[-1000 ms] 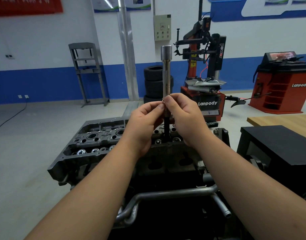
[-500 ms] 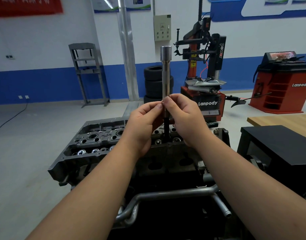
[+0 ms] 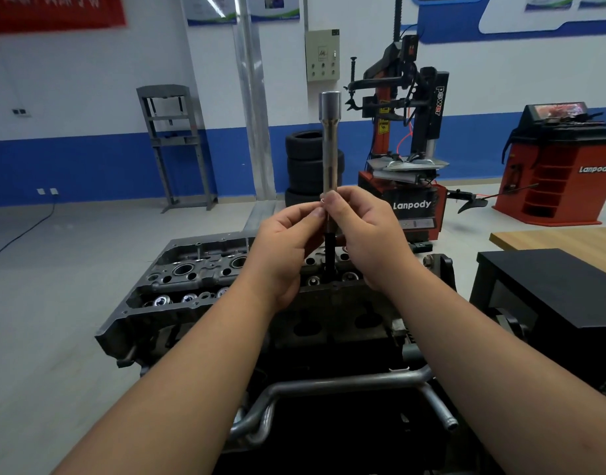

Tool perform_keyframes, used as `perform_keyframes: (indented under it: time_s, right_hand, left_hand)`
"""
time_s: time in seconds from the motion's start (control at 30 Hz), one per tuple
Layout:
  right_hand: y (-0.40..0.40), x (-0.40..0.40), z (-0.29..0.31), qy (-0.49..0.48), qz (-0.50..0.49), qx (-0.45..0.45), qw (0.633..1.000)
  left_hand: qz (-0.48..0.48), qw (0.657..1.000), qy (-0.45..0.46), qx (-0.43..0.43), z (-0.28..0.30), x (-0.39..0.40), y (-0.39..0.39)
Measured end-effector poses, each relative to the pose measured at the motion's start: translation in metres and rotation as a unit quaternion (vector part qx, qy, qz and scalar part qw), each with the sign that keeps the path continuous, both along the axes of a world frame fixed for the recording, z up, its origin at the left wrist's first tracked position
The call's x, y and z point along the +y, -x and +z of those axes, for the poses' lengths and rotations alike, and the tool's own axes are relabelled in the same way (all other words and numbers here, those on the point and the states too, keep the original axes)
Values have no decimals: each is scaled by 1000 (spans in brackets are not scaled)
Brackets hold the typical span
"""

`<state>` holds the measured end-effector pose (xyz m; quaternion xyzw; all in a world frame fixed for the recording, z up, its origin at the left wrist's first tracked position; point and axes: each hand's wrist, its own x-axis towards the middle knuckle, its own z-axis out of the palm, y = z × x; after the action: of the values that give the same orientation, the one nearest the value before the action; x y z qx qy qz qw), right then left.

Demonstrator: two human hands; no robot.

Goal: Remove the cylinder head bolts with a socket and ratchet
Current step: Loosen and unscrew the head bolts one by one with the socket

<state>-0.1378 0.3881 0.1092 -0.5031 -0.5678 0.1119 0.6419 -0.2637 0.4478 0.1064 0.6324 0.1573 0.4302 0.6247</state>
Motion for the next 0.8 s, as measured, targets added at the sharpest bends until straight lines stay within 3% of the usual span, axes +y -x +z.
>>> perform_keyframes:
  time_s: [0.8]
  right_hand:
    - [2, 0, 0, -12, 3, -1, 1000]
  left_hand:
    - [16, 1000, -19, -3, 0, -1, 1]
